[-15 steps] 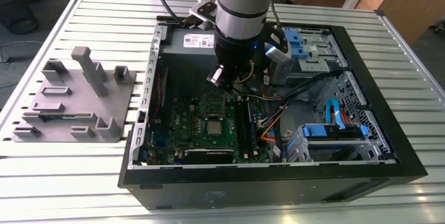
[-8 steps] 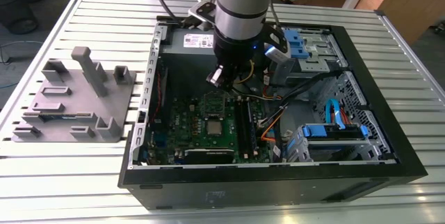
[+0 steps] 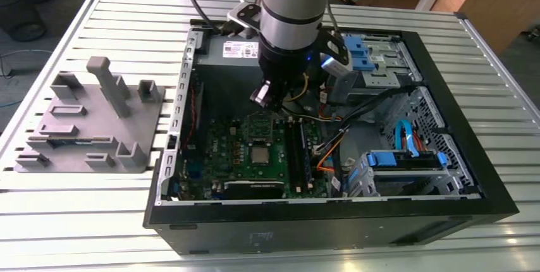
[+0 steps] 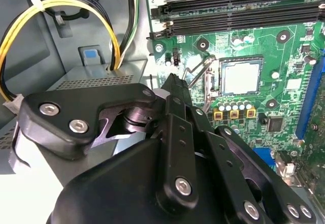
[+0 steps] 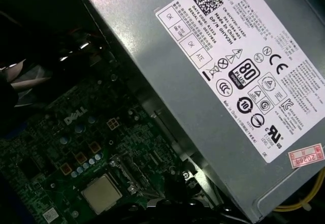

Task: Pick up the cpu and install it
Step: 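Close the cpu cover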

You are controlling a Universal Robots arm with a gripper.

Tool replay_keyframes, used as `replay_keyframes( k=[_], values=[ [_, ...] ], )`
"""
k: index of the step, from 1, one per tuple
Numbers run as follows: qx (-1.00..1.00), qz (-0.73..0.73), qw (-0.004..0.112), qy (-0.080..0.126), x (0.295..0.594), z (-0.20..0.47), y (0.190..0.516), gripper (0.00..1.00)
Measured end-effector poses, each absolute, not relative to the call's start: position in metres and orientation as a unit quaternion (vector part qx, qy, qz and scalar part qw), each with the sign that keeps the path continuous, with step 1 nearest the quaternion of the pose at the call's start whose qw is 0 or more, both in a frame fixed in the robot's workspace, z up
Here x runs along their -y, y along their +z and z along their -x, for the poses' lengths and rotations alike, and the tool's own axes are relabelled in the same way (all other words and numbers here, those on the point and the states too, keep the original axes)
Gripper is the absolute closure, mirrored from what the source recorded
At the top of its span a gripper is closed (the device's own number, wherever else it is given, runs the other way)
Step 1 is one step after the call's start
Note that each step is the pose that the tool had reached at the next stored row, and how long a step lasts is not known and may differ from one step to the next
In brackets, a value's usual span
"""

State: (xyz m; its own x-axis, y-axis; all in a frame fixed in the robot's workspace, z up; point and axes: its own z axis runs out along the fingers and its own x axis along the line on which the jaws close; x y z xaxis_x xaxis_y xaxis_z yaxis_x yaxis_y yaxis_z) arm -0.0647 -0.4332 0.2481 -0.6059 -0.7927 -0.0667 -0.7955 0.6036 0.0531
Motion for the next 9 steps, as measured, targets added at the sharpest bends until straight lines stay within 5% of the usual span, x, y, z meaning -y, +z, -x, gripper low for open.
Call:
replay_keyframes(
  k=[9],
  values=[
    [-0.893, 0.449, 0.020, 0.041, 0.4345, 0.0653, 0.2498, 0.87]
  ],
)
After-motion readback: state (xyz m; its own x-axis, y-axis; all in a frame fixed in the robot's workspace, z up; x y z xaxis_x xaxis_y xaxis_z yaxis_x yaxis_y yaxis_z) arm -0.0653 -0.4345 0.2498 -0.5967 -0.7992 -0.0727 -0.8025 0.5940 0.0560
